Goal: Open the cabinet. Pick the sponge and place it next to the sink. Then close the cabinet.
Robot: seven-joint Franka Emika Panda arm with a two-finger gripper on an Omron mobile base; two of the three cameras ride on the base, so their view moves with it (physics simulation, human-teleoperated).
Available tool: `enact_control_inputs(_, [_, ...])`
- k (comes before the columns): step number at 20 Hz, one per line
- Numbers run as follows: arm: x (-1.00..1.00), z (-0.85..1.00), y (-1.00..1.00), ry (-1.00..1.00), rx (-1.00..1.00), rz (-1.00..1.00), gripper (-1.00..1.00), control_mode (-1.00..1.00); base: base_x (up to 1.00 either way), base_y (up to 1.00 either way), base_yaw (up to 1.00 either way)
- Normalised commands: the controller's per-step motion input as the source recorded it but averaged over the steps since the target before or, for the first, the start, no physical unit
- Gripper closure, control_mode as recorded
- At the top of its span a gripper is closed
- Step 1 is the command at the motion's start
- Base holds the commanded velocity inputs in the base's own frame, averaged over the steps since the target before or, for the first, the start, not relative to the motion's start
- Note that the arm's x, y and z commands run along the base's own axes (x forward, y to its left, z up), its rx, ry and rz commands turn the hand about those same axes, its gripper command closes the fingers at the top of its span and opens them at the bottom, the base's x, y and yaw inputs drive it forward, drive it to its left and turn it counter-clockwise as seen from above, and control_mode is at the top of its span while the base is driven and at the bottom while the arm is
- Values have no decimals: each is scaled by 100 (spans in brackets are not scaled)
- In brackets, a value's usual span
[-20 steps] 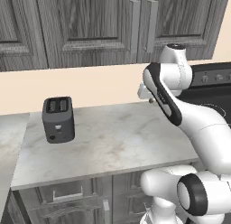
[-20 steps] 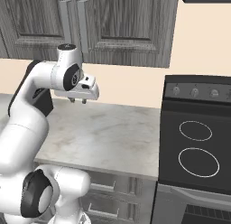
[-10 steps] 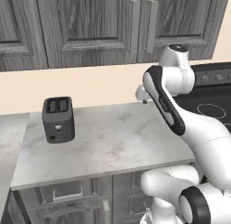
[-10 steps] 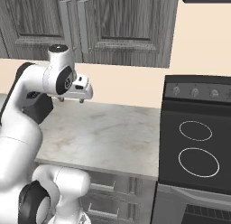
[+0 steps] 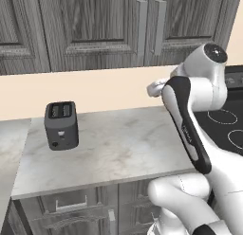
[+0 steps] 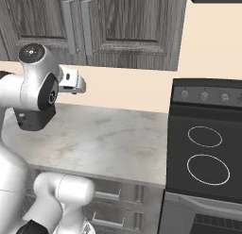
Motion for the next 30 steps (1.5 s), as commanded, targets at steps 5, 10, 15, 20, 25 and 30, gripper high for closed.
enact_control_inputs(5, [-28,100,43,-15,0,-2,-100,-100,0,0,0])
enact_control_inputs(10, [-26,94,49,-10,0,-10,-100,-100,0,0,0])
enact_control_inputs(15, [2,60,47,-4,1,-18,-100,-100,0,0,0])
enact_control_inputs(20, [4,14,2,-6,9,-5,-100,-100,0,0,0])
enact_control_inputs(25, [2,17,-13,-1,15,1,-100,-100,0,0,0])
enact_control_inputs(30, [24,6,-36,0,11,2,-100,-100,0,0,0])
